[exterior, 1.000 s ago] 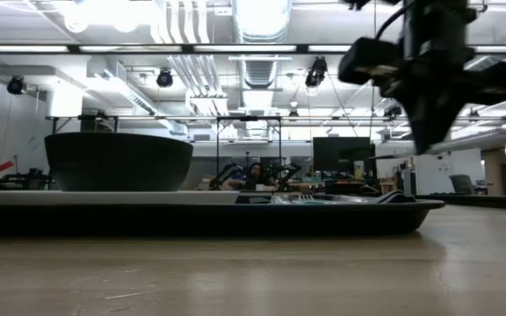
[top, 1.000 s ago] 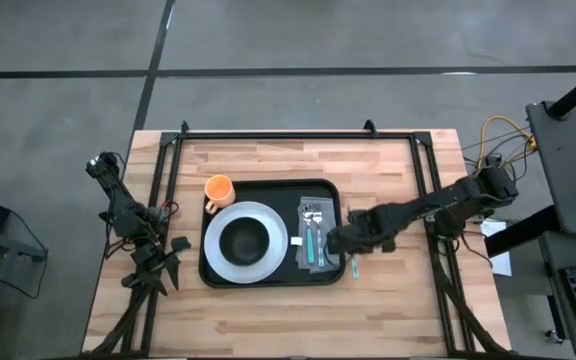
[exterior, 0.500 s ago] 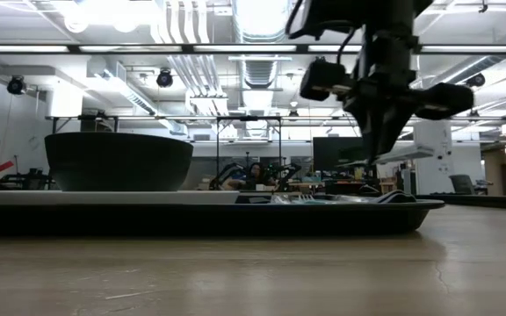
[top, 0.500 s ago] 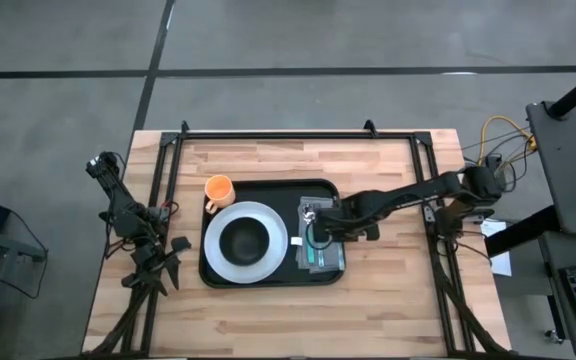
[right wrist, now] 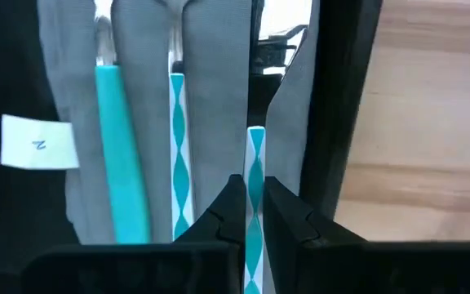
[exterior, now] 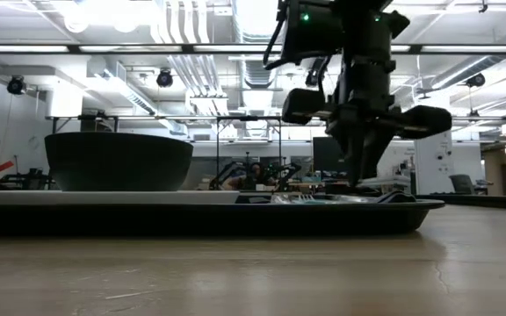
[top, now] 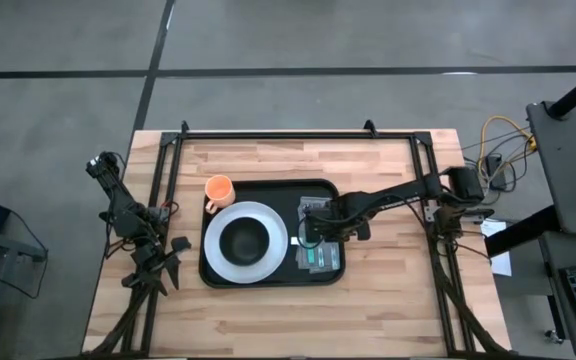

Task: Set up tray
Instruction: Put the blue knife on the gray napkin

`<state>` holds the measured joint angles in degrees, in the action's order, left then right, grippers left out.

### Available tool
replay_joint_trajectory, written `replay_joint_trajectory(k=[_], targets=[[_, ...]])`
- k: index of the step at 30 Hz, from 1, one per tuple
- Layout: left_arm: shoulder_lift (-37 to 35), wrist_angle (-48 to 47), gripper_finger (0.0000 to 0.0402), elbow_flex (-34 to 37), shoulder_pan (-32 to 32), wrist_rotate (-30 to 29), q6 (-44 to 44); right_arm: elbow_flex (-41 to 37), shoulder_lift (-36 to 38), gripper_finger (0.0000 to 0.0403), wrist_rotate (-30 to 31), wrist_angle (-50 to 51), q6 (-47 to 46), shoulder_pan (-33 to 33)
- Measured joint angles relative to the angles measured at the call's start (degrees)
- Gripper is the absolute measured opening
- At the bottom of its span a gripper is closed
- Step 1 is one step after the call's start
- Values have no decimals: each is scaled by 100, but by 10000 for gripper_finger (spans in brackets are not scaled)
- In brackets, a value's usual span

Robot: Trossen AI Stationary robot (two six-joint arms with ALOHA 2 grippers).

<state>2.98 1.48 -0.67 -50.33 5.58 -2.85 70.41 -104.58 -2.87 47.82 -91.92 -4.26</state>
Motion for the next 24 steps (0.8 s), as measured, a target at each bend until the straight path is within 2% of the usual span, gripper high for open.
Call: replay_joint_trajectory(k=[7, 24], targets=[[-1, 1, 121, 1, -2, 3, -1, 13, -232, 13, -17, -187, 217, 155], [0, 0, 121, 0, -2, 2, -2, 17, -244, 13, -11, -331, 198, 169]])
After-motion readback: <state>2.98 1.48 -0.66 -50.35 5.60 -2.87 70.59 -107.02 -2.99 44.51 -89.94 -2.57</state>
